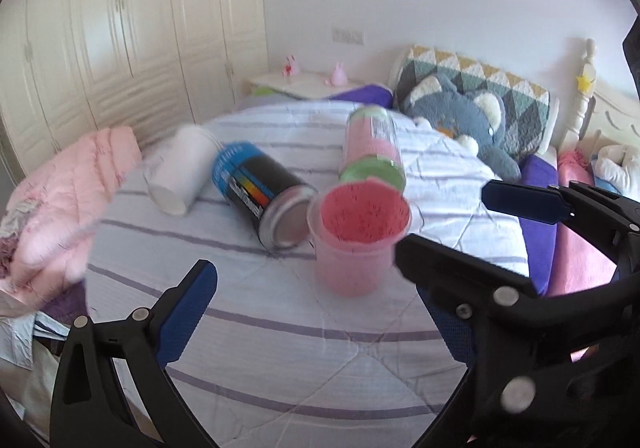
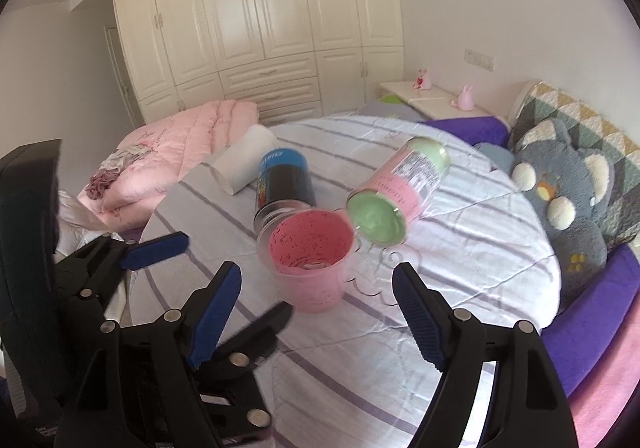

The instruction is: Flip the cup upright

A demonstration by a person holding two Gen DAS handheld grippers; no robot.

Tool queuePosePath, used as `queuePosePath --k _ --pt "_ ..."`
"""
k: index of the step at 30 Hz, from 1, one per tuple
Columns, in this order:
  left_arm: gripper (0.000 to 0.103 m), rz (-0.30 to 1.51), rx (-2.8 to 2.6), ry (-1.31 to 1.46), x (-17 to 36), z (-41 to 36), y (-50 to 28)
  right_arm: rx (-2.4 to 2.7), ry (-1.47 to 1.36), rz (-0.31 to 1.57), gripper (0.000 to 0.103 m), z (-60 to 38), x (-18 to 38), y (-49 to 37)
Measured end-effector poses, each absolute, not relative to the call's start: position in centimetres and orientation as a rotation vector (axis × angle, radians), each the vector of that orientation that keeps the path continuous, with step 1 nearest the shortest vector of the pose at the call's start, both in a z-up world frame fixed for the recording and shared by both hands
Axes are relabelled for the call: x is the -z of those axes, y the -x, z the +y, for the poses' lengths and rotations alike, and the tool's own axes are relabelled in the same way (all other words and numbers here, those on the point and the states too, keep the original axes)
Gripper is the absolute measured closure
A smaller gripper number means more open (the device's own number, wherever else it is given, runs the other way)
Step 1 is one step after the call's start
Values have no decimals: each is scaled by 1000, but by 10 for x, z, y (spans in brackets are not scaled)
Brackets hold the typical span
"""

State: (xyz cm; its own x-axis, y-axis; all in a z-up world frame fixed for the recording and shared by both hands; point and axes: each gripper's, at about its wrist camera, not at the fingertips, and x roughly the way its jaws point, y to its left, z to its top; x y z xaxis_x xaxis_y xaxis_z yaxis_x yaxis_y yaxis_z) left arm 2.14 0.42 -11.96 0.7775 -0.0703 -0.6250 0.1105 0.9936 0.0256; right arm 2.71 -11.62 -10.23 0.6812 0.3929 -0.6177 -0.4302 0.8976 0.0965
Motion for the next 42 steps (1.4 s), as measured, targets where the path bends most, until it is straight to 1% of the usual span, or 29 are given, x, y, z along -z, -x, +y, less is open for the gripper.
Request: queuePosePath --k 8,15,23,31,42 --pt "1 625 81 -23 95 12 -7 -379 50 593 23 -131 72 -6" --pt "0 625 61 8 79 19 2 -257 52 526 22 -145 48 5" --pt "0 654 -17 -28 59 24 10 -208 34 545 22 -155 33 8" --pt "0 643 -21 -18 33 30 16 -203 58 587 22 -150 21 14" --pt "0 593 -20 -34 17 30 19 -199 63 584 22 -145 15 17"
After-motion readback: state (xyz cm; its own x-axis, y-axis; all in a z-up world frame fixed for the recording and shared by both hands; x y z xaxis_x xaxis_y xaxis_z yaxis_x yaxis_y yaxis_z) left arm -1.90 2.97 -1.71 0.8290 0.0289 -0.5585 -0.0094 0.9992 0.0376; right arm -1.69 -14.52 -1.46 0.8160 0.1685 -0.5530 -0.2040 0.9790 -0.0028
